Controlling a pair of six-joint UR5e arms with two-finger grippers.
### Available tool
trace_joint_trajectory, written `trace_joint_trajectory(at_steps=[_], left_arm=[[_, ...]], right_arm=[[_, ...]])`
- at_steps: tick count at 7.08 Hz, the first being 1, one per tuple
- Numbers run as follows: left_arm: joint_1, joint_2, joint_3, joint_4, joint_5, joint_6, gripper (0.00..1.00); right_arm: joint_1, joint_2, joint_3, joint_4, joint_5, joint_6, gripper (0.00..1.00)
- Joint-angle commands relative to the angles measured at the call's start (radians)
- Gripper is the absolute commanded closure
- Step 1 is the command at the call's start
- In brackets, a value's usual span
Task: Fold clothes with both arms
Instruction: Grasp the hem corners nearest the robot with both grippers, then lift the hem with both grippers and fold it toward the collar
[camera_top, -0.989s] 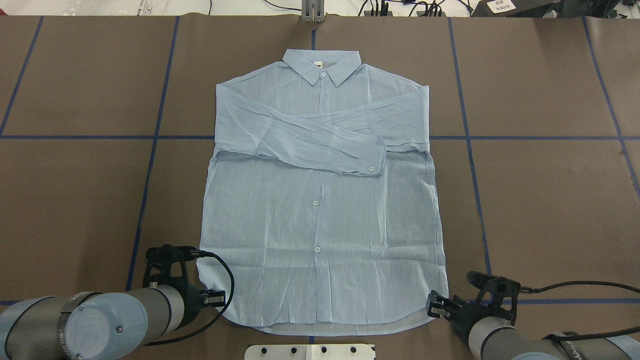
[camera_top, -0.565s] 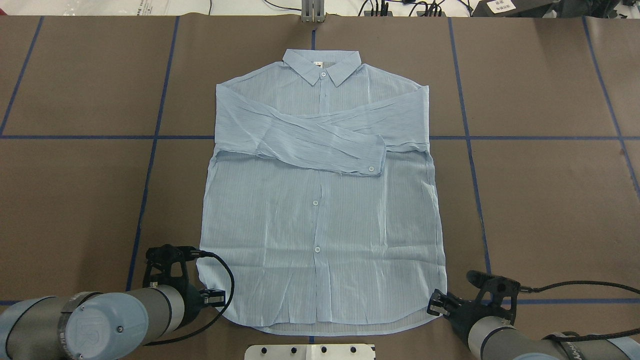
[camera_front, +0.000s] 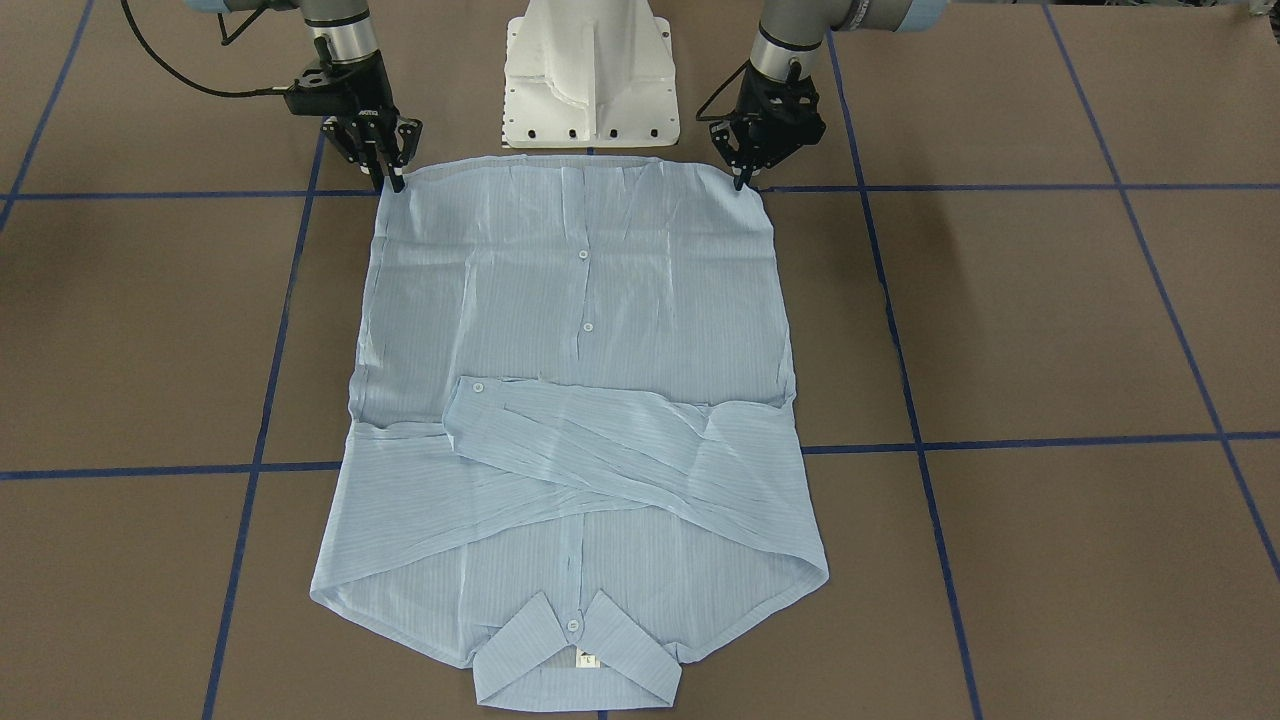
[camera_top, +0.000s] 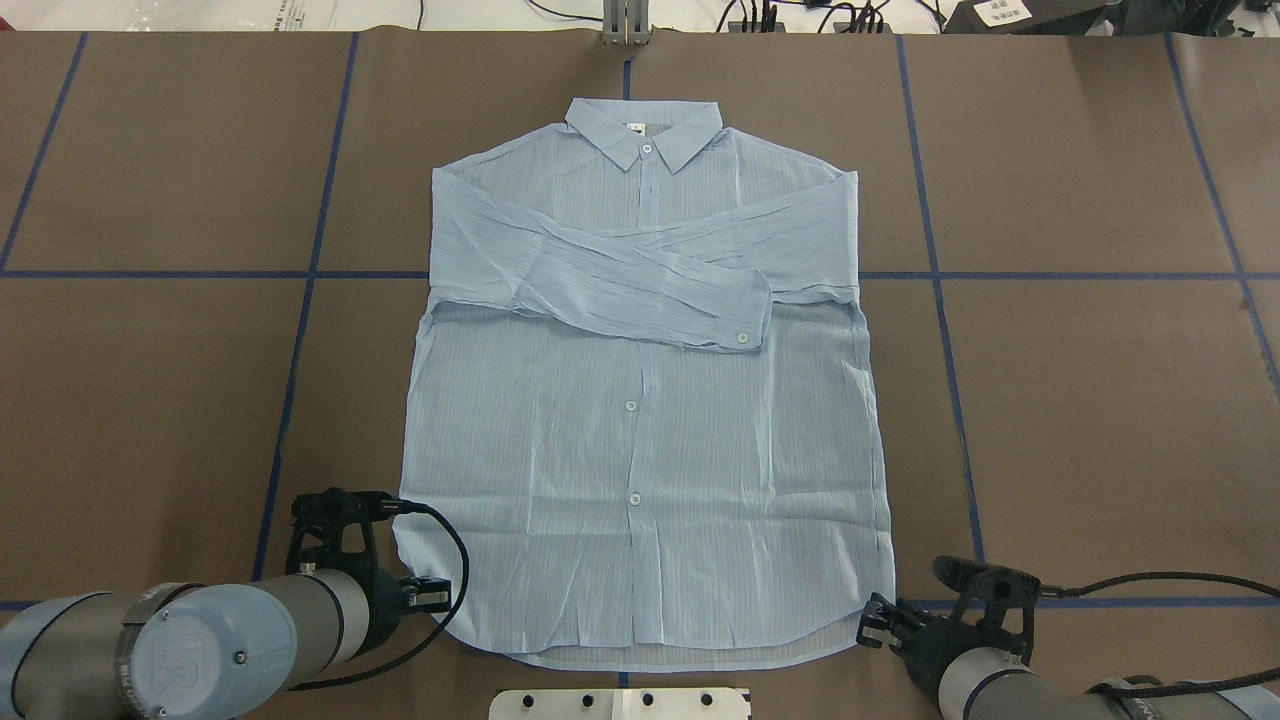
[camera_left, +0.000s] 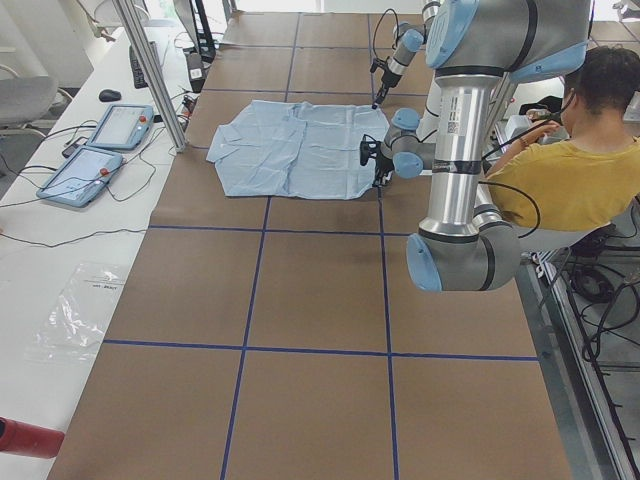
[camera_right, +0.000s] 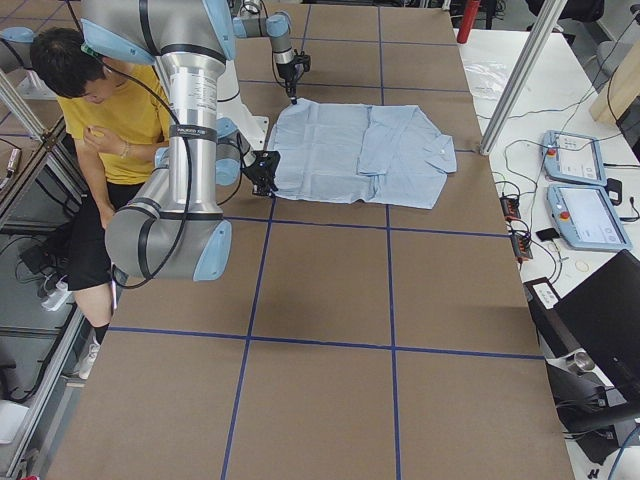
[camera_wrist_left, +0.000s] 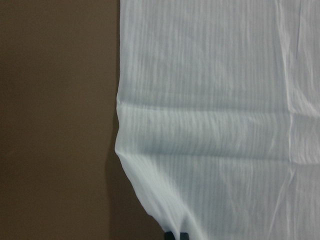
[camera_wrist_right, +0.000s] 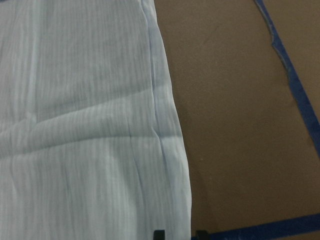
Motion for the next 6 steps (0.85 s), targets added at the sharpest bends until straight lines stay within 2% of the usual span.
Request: trace_joint_trajectory(at_steps=[1, 2, 4, 5, 6], left_arm=[[0.0, 0.0, 0.0, 0.0, 0.0, 0.0, 1.0], [0.0, 0.0, 0.0, 0.0, 0.0, 0.0, 1.0], [0.0, -0.002, -0.017, 0.0, -0.006, 0.002, 1.0], [-0.002, 0.008, -0.088, 0.008, -0.012, 0.009, 1.0], [-0.003, 0.023, -0.2, 0.061, -0.053, 0.024, 1.0]], right_arm=[[-0.005, -0.001, -0.001, -0.002, -0.001, 0.0, 0.81], [-0.005, 0.001, 0.0, -0.002, -0.001, 0.002, 1.0], [-0.002, -0.001, 0.006, -0.019, 0.002, 0.0, 1.0], [0.0, -0.001, 0.113, -0.168, 0.026, 0.0, 1.0], [0.0, -0.004, 0.273, -0.3, 0.112, 0.0, 1.0]])
